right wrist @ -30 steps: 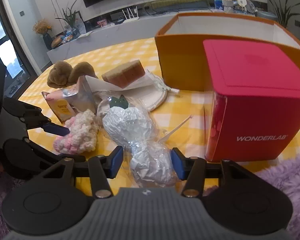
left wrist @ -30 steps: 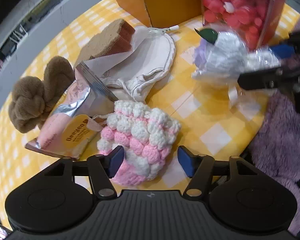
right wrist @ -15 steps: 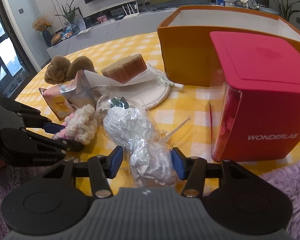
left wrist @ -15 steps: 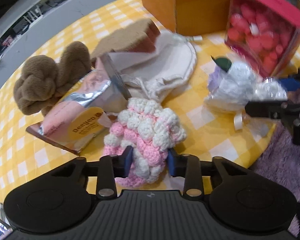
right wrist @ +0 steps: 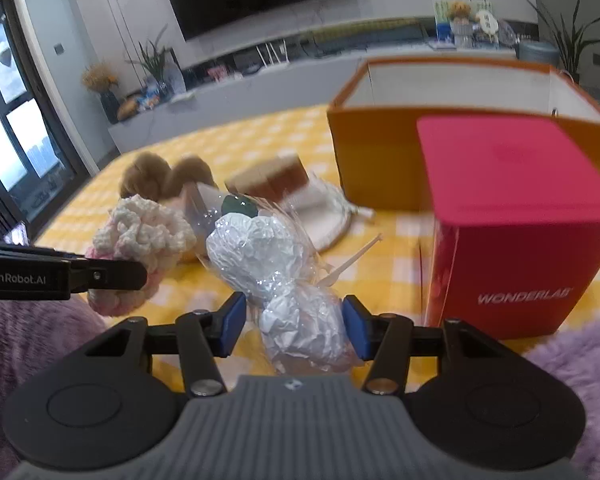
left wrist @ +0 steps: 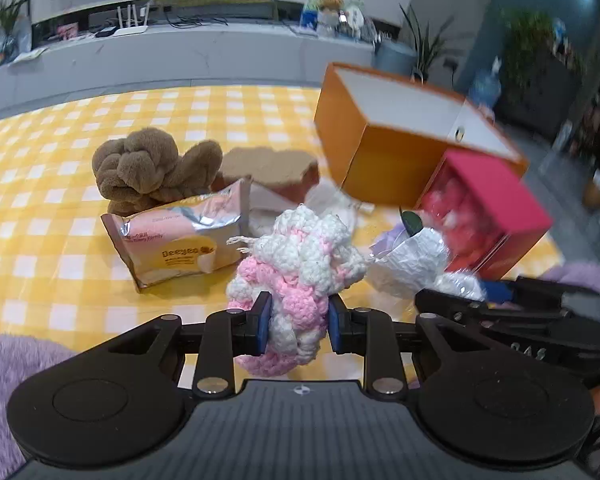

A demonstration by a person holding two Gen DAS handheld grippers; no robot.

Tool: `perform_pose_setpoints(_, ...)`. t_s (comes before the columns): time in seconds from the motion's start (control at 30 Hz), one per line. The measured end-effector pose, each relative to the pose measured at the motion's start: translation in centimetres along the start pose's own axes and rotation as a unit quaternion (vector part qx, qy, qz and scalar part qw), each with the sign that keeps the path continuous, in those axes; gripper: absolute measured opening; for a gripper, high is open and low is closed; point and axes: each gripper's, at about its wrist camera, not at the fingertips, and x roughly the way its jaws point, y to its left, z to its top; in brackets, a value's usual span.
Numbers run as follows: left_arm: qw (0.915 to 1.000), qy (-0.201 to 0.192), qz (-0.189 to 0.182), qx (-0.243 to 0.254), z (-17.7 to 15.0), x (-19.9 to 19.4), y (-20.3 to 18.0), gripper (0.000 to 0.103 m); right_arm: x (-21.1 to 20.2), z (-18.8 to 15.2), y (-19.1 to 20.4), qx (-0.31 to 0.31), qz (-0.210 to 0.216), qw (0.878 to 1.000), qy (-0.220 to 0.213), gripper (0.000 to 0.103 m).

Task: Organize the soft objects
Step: 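Carry the crochet with the left tool while the right tool carries the bundle over the orange box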

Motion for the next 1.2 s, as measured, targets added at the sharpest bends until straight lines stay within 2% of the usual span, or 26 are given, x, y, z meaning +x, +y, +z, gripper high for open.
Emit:
perform_pose_setpoints(0.1,0.9997,-0.021,-0.004,-0.008,1.1,-0.7,-1.1,0.032,-1.9,0.8,0.1,0.004,0.008,1.000,-0.024,0.053)
perform_pose_setpoints(0.23,0.9980,-0.045,-0.038,-0.024,3.0,-1.6,-2.3,0.032,-4.8,2.1,-0.5,0.018,0.005,0.999,-0.050,0.053)
perform_pose_setpoints(0.33,0.9969,-0.064,-0.045,-0.009,4.4,-1.8,-4.0,0.032,-6.9,3.1,-1.7,0.032,0.000,0.997,-0.075,0.053)
perform_pose_setpoints(0.47,0.9939,-0.071,-0.084,-0.003,6.5,-1.0,-6.0,0.032,-9.0,4.8,-3.7,0.041,-0.021,0.994,-0.102,0.053)
perform_pose_setpoints(0.57,0.9920,-0.083,-0.093,0.019,8.6,0.0,-8.1,0.032,-9.9,6.2,-5.3,0.047,-0.038,0.992,-0.115,0.052)
perform_pose_setpoints(0.7,0.9877,-0.095,-0.122,0.023,11.1,1.5,-10.1,0.032,-10.7,8.2,-7.2,0.041,-0.069,0.988,-0.129,0.052)
perform_pose_setpoints(0.93,0.9844,-0.087,-0.146,0.043,14.9,5.7,-12.6,0.032,-9.6,12.9,-11.5,0.045,-0.110,0.985,-0.124,0.052)
perform_pose_setpoints(1.1,0.9830,-0.054,-0.173,0.030,16.9,9.7,-13.1,0.032,-6.8,16.3,-14.0,0.051,-0.118,0.986,-0.106,0.052)
perform_pose_setpoints(1.2,0.9836,-0.046,-0.173,0.023,17.9,11.9,-13.1,0.032,-4.5,18.0,-15.4,0.052,-0.128,0.986,-0.090,0.052)
